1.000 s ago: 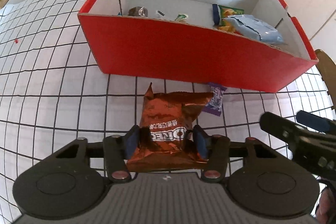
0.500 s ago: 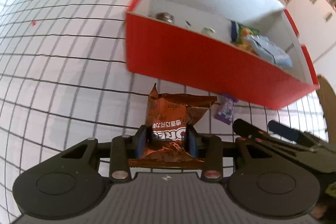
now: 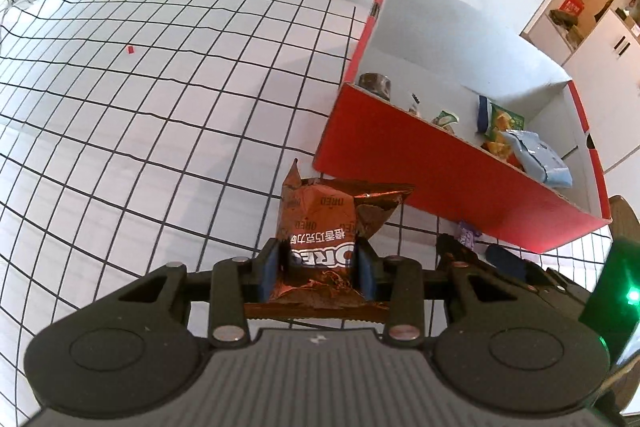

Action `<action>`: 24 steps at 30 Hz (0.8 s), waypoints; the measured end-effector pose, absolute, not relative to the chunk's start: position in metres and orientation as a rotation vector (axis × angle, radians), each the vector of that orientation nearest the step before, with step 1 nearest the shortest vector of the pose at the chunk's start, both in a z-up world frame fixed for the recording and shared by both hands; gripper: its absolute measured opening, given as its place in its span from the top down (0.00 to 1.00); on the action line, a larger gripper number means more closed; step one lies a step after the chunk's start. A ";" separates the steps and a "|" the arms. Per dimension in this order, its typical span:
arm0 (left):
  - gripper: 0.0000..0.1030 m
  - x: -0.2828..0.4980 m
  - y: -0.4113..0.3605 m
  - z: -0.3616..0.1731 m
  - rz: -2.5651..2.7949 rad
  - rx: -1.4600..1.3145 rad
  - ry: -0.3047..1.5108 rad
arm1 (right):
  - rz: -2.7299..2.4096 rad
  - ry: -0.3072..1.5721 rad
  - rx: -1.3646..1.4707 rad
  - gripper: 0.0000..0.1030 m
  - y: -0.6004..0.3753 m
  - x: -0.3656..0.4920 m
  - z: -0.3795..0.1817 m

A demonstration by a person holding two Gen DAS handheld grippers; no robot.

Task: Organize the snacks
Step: 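Grasp the Oreo bag with the left gripper while the right grasps the purple candy bar, then carry the Oreo bag and purple bar into the red box with both grippers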

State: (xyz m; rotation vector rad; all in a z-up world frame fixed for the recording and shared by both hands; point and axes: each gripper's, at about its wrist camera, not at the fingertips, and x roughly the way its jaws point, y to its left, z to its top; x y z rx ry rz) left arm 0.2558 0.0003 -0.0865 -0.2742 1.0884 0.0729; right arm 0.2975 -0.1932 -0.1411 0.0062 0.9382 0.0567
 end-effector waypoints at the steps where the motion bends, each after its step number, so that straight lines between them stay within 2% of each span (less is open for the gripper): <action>1: 0.63 0.255 0.002 -0.087 0.075 -0.275 1.089 | 0.044 0.936 -0.015 0.48 -0.190 0.298 -0.142; 4: 0.63 0.256 0.001 -0.088 0.076 -0.276 1.091 | 0.031 0.919 -0.079 0.51 -0.181 0.295 -0.143; 6: 0.63 0.255 0.002 -0.087 0.076 -0.274 1.090 | 0.036 0.912 -0.081 0.60 -0.179 0.293 -0.143; 10: 0.63 0.252 0.002 -0.085 0.068 -0.266 1.084 | 0.053 0.916 -0.061 0.69 -0.182 0.292 -0.141; 12: 0.63 0.251 0.001 -0.084 0.062 -0.264 1.081 | 0.057 0.914 -0.057 0.78 -0.186 0.291 -0.140; 17: 0.63 0.247 -0.001 -0.081 0.048 -0.251 1.075 | 0.106 0.911 -0.038 0.83 -0.196 0.284 -0.138; 24: 0.63 0.237 -0.007 -0.072 0.022 -0.235 1.061 | 0.153 0.907 0.012 0.84 -0.216 0.256 -0.125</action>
